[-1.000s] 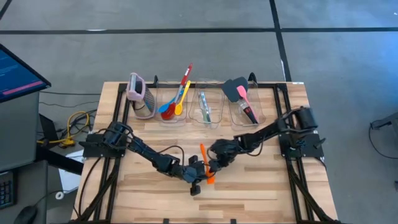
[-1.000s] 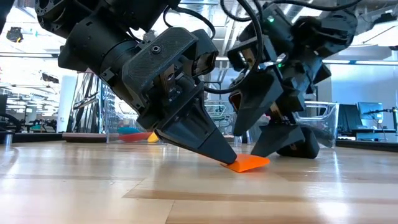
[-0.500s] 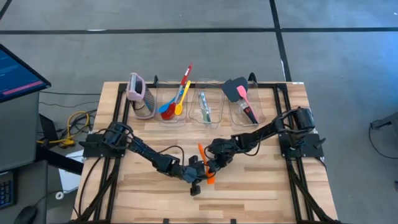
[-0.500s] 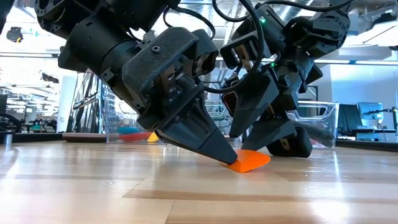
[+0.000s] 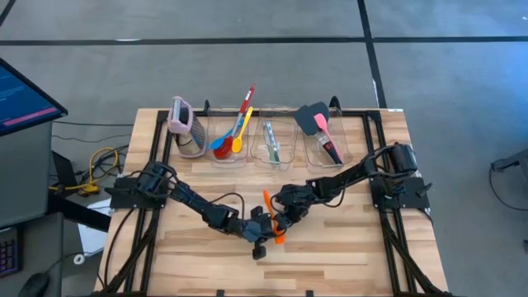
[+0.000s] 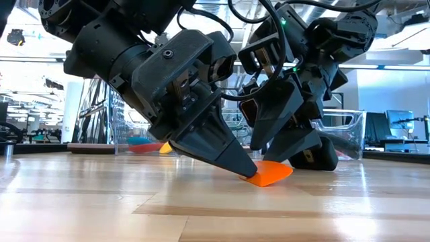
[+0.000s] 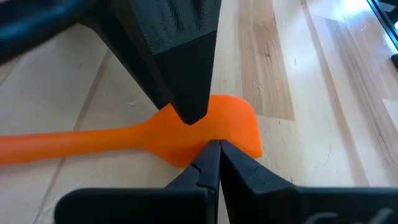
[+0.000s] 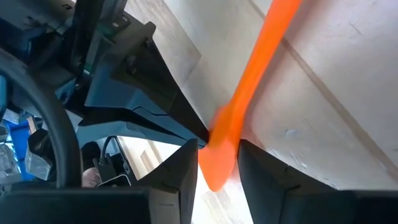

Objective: Pick & Place Kitchen Items
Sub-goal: Put the orange spatula into the right transparent bin

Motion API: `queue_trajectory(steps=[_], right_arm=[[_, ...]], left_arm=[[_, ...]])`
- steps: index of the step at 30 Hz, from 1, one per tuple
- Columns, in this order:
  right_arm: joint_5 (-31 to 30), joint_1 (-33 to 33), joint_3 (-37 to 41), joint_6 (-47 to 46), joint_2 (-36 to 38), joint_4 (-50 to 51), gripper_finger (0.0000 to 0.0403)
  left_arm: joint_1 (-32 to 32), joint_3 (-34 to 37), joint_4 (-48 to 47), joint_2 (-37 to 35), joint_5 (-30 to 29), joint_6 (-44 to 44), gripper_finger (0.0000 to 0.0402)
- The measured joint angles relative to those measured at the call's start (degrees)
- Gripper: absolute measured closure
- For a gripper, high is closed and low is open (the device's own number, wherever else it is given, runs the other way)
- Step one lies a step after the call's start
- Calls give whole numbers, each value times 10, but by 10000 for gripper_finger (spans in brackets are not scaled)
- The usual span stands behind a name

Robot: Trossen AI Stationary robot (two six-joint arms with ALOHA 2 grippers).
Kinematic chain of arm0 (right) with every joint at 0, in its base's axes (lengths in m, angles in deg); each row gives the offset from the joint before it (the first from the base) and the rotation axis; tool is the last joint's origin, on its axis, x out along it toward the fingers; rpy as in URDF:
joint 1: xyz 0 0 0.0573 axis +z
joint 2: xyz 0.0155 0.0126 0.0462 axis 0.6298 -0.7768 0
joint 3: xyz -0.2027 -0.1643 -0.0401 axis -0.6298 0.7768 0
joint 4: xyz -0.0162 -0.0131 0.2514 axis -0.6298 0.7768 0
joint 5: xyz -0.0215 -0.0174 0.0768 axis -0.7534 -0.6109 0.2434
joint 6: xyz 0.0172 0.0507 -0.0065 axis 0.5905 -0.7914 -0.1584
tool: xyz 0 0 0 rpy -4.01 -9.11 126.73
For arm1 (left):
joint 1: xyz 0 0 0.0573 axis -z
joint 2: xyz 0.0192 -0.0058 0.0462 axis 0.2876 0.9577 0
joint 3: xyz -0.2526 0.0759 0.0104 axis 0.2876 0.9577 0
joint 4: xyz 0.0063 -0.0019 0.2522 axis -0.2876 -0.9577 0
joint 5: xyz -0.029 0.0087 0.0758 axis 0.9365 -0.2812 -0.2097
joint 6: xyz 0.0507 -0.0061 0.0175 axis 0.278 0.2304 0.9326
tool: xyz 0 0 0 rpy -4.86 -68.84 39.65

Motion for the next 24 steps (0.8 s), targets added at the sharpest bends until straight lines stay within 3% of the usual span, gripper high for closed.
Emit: queue_trajectory(steps=[17, 21, 24], right_arm=[[10, 3, -28, 25, -5, 33, 299], [8, 3, -28, 39, -5, 38, 327], [8, 3, -28, 58, -5, 41, 371]], left_arm=[[-12, 0, 11, 0, 4, 20, 400], [-12, 0, 12, 0, 1, 20, 400], [-12, 0, 13, 0, 1, 20, 400]])
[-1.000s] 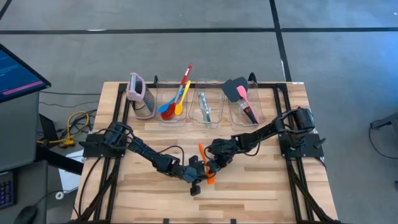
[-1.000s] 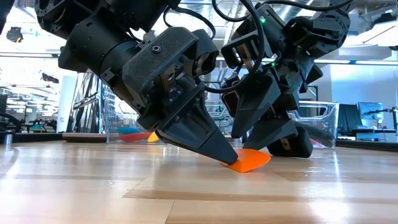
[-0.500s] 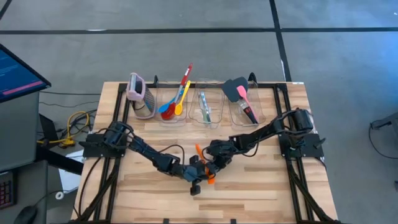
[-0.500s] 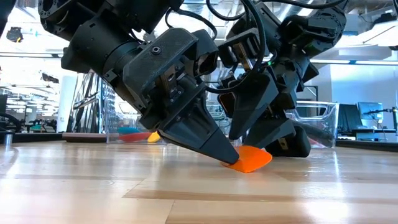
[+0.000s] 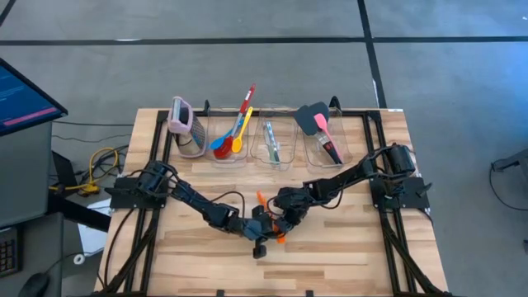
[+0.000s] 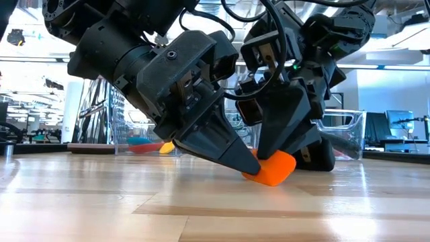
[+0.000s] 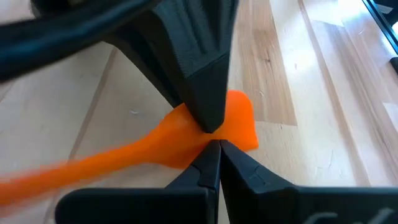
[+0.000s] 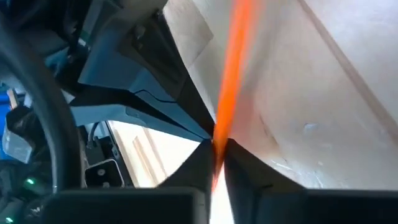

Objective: Pick & Place Kitchen Items
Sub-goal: Put the orange spatula into the right transparent bin

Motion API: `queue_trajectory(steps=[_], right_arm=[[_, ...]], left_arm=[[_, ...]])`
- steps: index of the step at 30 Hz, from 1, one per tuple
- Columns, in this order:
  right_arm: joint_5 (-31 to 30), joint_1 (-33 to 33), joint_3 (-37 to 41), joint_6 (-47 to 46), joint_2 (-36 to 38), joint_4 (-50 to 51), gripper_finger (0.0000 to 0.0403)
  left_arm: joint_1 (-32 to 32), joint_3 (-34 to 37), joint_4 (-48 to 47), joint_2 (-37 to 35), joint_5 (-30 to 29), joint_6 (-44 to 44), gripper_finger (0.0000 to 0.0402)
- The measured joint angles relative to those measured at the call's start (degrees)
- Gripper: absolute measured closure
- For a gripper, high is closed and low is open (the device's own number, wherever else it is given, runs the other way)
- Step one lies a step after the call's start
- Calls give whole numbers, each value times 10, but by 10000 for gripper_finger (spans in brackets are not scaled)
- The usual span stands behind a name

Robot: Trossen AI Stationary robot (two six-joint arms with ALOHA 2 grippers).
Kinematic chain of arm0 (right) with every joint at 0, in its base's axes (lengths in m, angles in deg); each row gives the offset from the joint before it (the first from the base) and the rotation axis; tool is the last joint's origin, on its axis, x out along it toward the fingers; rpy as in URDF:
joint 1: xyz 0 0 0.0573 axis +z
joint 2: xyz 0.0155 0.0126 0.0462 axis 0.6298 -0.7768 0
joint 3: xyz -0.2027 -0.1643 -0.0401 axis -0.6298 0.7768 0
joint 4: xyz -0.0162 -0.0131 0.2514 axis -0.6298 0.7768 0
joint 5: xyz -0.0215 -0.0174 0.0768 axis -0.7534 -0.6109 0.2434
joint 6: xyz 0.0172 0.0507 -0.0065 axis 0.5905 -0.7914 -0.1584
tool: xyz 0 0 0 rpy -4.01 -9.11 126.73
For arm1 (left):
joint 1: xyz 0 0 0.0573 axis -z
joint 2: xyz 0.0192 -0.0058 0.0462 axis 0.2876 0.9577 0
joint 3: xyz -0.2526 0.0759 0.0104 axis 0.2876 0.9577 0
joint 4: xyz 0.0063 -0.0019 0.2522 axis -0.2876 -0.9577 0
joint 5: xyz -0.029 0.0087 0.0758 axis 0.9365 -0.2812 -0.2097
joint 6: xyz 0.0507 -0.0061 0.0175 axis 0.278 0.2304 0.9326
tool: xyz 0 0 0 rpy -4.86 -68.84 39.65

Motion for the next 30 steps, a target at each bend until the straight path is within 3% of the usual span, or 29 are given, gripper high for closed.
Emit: queue_trajectory(steps=[2, 12, 22, 30], right_arm=[[0, -1, 0, 22, 1, 2, 391], [-3, -1, -2, 78, 8, 25, 398], [0, 3, 1, 106, 39, 69, 401], [-77, 2, 0, 138, 143, 195, 402]], left_arm=[[0, 0, 0, 0, 0, 0, 400], [8, 0, 1, -6, -11, 12, 400], [26, 13, 0, -74, -17, 47, 400], [45, 112, -3, -176, -117, 26, 400]])
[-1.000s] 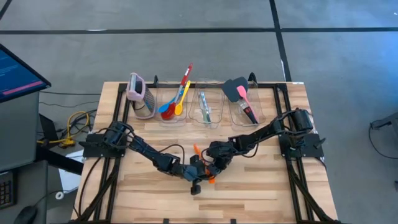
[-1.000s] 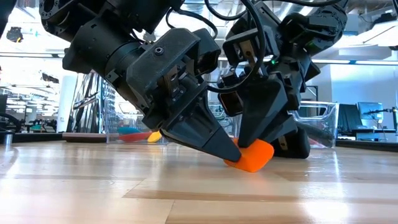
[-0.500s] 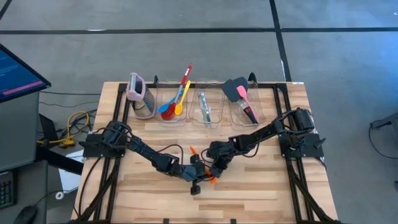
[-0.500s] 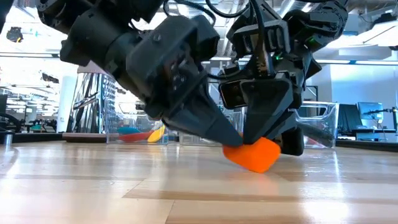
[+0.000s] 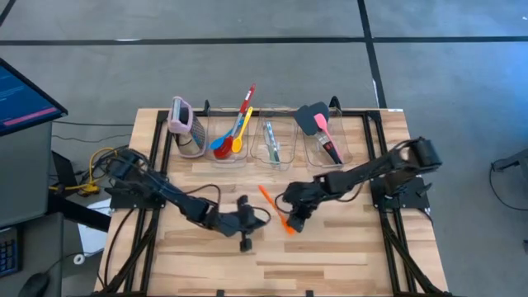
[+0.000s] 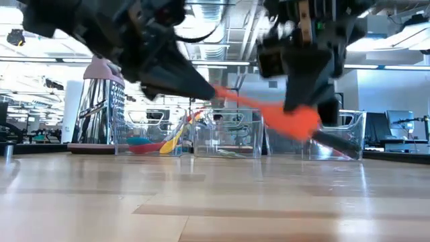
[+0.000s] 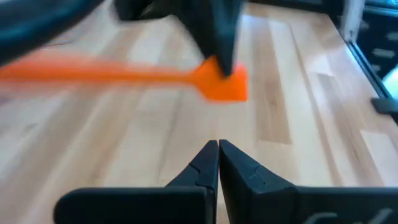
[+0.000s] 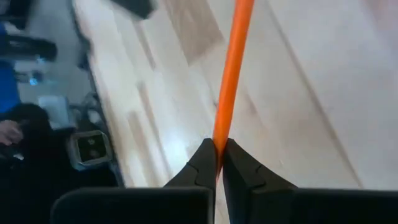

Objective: Pick & Place Kitchen Items
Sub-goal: Put the orange spatula into the right transparent bin

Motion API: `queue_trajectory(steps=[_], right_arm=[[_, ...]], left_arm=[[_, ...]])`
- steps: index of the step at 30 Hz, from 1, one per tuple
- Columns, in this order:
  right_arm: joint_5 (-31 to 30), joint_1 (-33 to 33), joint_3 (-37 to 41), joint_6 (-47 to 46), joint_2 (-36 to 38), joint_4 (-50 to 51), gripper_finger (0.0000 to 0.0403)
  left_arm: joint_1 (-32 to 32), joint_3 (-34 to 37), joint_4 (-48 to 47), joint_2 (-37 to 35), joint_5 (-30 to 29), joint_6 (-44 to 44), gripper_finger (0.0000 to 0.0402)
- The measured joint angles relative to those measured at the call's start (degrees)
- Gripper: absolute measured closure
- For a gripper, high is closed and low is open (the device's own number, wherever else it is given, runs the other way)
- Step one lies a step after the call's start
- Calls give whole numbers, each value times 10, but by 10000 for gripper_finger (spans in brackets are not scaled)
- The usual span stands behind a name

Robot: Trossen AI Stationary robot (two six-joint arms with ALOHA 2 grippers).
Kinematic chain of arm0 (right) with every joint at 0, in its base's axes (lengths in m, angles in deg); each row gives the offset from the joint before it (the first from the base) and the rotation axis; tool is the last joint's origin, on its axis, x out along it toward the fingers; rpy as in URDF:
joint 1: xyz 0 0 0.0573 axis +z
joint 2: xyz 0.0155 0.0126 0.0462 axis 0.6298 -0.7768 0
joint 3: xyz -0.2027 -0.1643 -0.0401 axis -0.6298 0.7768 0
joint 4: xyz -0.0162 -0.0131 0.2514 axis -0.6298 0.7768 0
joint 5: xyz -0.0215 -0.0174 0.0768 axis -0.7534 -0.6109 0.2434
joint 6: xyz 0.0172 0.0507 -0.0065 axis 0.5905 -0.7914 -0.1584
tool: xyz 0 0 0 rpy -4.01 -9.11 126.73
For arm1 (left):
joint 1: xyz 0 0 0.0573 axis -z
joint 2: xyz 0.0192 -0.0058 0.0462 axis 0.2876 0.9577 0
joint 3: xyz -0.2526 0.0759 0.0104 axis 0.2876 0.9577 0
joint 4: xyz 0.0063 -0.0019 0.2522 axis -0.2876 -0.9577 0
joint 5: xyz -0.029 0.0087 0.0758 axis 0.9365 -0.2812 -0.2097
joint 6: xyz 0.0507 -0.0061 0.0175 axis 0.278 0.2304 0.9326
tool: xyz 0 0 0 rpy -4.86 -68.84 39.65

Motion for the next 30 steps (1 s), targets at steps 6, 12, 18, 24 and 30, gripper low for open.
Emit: queue_trajectory(steps=[6, 12, 18, 24, 30], right_arm=[[-97, 0, -1, 0, 125, 109, 403], [-245, -17, 1, -6, 265, 263, 403], [-354, -75, -1, -18, 362, 397, 403], [-376, -173, 1, 4, 402, 460, 403], [-332, -274, 0, 54, 385, 439, 403]], left_arm=[[6, 68, 0, -72, -41, -34, 400], [6, 94, 4, -102, -57, -42, 400], [6, 99, 2, -103, -63, -43, 400], [6, 101, 5, -103, -65, -43, 400], [6, 102, 8, -102, -68, -43, 400]])
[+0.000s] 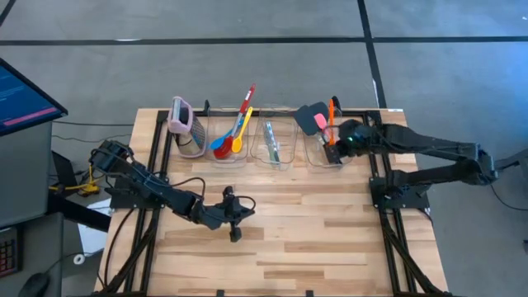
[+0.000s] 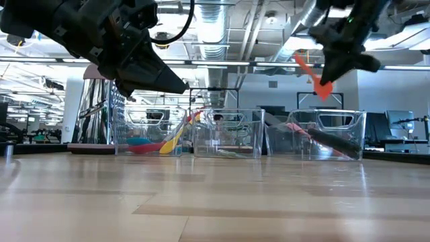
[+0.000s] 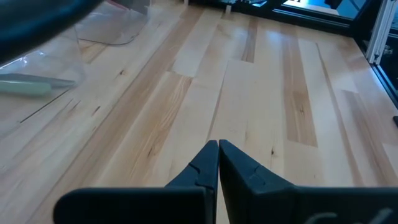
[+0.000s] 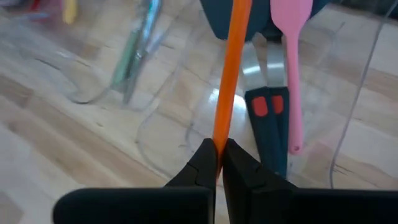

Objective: Pick & Place Kitchen Items
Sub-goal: Put the orange spatula into the right transparent bin

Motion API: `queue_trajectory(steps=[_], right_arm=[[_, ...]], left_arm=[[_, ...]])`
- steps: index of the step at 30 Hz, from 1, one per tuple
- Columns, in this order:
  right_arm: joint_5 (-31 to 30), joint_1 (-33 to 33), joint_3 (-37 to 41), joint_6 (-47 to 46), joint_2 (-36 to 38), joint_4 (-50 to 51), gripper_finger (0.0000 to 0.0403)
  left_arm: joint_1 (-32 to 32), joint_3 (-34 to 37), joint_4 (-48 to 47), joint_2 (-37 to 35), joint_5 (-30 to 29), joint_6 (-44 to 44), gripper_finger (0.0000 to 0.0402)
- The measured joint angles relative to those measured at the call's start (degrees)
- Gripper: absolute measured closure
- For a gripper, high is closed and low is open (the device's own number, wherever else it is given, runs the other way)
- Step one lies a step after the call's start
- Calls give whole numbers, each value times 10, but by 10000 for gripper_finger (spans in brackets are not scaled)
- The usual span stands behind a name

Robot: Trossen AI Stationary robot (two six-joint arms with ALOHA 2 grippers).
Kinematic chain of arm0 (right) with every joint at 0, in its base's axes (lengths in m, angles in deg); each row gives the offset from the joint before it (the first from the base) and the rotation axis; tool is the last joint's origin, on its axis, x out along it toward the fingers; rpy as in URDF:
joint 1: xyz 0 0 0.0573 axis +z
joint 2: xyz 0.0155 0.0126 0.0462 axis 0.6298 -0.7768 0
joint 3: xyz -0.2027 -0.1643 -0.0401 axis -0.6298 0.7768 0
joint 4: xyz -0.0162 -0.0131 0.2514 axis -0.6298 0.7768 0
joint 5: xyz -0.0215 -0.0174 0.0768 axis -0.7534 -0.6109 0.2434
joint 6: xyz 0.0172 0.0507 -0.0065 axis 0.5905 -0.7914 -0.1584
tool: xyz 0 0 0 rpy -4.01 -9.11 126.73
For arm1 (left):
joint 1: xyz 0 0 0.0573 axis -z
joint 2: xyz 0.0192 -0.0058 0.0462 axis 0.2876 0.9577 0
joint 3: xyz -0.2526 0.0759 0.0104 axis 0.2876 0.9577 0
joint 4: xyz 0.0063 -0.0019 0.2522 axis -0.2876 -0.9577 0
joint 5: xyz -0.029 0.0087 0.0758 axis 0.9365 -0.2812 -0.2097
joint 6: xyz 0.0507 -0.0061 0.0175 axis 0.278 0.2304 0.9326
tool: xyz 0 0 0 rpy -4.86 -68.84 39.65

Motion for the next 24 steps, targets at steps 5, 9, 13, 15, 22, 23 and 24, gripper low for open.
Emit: queue_trajectory(steps=[5, 9, 13, 15, 22, 23, 24], right_arm=[[28, -50, 0, 39, -50, -16, 403], [46, -77, 0, 58, -101, -31, 403], [88, -97, 0, 77, -149, -67, 403], [105, -105, 0, 81, -172, -83, 403], [127, -126, 0, 96, -232, -110, 398], [130, -127, 0, 97, -237, -108, 393], [133, -129, 0, 97, -240, -107, 385]], left_arm=[[0, 0, 0, 0, 0, 0, 400], [0, 0, 0, 0, 0, 0, 400], [0, 0, 1, 0, 0, 1, 400], [0, 0, 1, 0, 0, 1, 400], [0, 0, 1, 0, 0, 0, 400], [0, 0, 1, 0, 0, 0, 400], [0, 0, 1, 0, 1, 0, 400]])
